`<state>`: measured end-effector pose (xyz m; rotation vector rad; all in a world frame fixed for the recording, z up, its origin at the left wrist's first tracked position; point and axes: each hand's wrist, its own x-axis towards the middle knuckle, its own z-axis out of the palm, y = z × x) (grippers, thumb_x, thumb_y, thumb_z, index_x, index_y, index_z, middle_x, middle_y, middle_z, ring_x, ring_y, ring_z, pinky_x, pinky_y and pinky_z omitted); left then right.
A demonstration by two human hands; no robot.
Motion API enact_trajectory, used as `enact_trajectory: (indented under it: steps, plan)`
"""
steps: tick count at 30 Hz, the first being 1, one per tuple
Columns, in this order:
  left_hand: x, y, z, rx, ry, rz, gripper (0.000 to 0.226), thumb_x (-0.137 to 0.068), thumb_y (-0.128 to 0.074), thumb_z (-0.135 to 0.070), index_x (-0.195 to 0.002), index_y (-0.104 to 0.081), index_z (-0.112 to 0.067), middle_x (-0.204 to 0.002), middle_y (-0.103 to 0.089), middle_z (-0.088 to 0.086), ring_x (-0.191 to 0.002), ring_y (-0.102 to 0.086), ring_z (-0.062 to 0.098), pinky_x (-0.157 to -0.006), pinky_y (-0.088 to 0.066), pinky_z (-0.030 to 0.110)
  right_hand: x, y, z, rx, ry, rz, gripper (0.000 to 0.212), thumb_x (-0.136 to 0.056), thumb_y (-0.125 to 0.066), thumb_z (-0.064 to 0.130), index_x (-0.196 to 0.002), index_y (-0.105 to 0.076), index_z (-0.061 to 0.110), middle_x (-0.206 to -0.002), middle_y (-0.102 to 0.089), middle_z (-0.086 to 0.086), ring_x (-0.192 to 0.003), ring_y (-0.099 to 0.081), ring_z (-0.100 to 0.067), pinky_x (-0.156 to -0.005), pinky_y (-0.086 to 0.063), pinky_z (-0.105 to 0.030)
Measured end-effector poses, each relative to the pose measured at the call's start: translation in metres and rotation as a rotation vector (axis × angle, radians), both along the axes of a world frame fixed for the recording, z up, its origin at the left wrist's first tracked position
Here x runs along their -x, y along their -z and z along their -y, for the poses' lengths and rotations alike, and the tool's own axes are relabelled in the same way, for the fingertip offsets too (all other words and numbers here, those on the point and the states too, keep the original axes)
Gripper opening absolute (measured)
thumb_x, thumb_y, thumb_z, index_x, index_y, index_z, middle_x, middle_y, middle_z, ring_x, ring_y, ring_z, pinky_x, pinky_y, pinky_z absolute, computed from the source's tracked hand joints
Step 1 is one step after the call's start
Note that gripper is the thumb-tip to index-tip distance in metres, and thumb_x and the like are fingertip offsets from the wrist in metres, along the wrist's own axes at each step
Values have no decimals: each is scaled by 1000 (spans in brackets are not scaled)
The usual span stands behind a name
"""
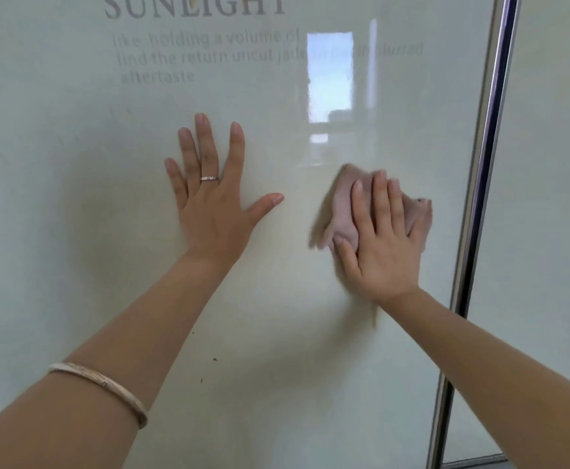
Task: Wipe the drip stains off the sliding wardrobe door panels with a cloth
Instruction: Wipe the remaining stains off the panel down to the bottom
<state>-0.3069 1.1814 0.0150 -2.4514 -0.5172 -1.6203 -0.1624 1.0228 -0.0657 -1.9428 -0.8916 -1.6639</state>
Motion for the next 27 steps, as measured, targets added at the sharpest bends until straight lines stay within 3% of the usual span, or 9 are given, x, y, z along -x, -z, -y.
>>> enact_trajectory:
  steps: [2,4,9,12,14,16,21,27]
  plan:
    - [-1,2,-1,0,7,2,93,-79,-47,-65,-149,-4,-23,-156,5,17,-143,8,36,-112,9,47,1,-7,-8,-108,-6,-65,66,-100,-13,53,-150,-19,10,-154,-26,-21,-145,-14,-30,-115,6,-52]
    - [-1,1,-1,-10,-6,5,93,-80,-49,-64,-150,-3,-23,-156,7,17,-143,9,36,-112,9,47,4,16,-15,-143,10,-108,67,-100,-12,52,-152,-14,10,-156,-22,-21,-148,-7,-28,-115,4,-56]
    - [3,-1,2,0,-29,-30,91,-81,-45,-66,-149,1,-27,-156,12,15,-142,13,34,-112,11,45,14,95,-4,49,27,-88,68,-100,-9,54,-154,6,16,-161,13,-9,-149,8,-24,-112,-1,-62]
    - [3,-1,3,10,-36,-49,91,-81,-43,-66,-149,4,-27,-155,14,15,-142,15,33,-112,11,45,9,49,-4,5,22,-74,69,-99,-8,56,-155,1,15,-161,0,-13,-149,10,-21,-113,7,-55]
    - [5,1,5,15,-21,-37,92,-81,-45,-66,-149,2,-26,-155,13,19,-142,13,35,-113,9,44,7,19,-7,-86,-14,-122,69,-100,-9,55,-153,-10,11,-157,-14,-18,-149,1,-25,-114,8,-52]
    - [7,9,5,-12,-1,-7,94,-79,-48,-66,-150,-4,-22,-154,8,24,-142,9,37,-113,6,45,8,19,-12,-156,-25,-134,68,-100,-10,54,-152,-13,10,-156,-19,-20,-148,-3,-27,-115,8,-53]
    - [-1,60,1,-65,39,-15,96,-75,-50,-63,-149,-11,-16,-153,-3,27,-140,0,39,-112,-2,50,0,95,-11,-80,-4,-83,68,-100,-11,53,-154,5,15,-161,12,-9,-149,10,-24,-115,7,-58]
    - [-4,98,-4,-58,56,-6,87,-81,-42,-64,-148,-11,-18,-153,-10,26,-140,-3,37,-111,-3,50,15,201,6,65,27,-218,68,-102,-6,53,-154,11,13,-159,19,-12,-148,13,-29,-108,-6,-67]
